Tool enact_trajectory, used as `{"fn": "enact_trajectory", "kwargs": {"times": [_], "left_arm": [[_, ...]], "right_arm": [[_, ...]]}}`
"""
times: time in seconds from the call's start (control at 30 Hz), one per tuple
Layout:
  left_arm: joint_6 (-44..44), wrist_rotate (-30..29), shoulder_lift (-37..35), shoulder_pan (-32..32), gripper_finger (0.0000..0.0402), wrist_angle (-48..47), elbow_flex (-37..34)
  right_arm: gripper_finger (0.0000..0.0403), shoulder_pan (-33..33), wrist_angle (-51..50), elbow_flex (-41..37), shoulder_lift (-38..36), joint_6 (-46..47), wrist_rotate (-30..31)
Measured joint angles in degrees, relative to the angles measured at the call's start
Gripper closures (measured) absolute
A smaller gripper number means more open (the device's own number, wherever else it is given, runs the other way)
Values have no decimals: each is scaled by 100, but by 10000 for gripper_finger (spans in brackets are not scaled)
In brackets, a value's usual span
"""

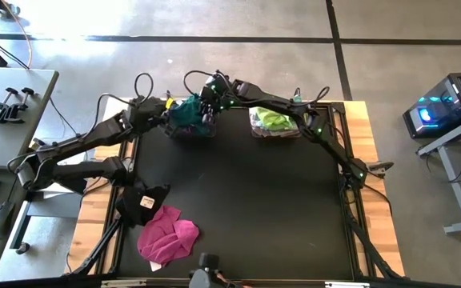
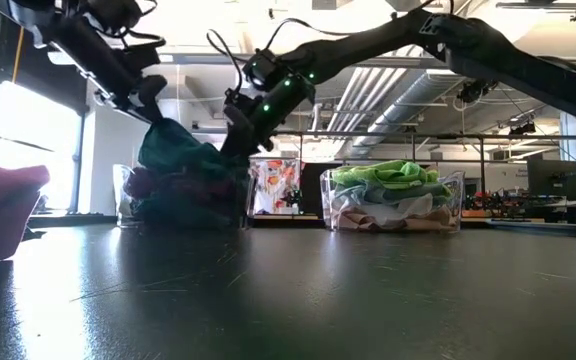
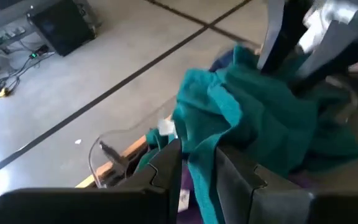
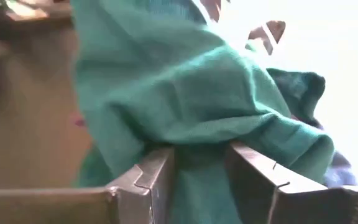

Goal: Sort towels by color in basket
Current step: Put the green kitchen towel into the left transparent bin

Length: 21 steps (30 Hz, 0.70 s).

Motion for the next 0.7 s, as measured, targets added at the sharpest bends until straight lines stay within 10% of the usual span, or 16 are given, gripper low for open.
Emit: {"fn": "enact_trajectory", "kwargs": {"times": [0.3,0.7], "left_arm": [[-146,-1793,7,3,328,-671,0],[-252,-1859,7,3,328,-608,-276]], "right_arm": [[265,0,-321,0,-37,47,-181],[265,-32,-287,0,-501,33,-160]]}}
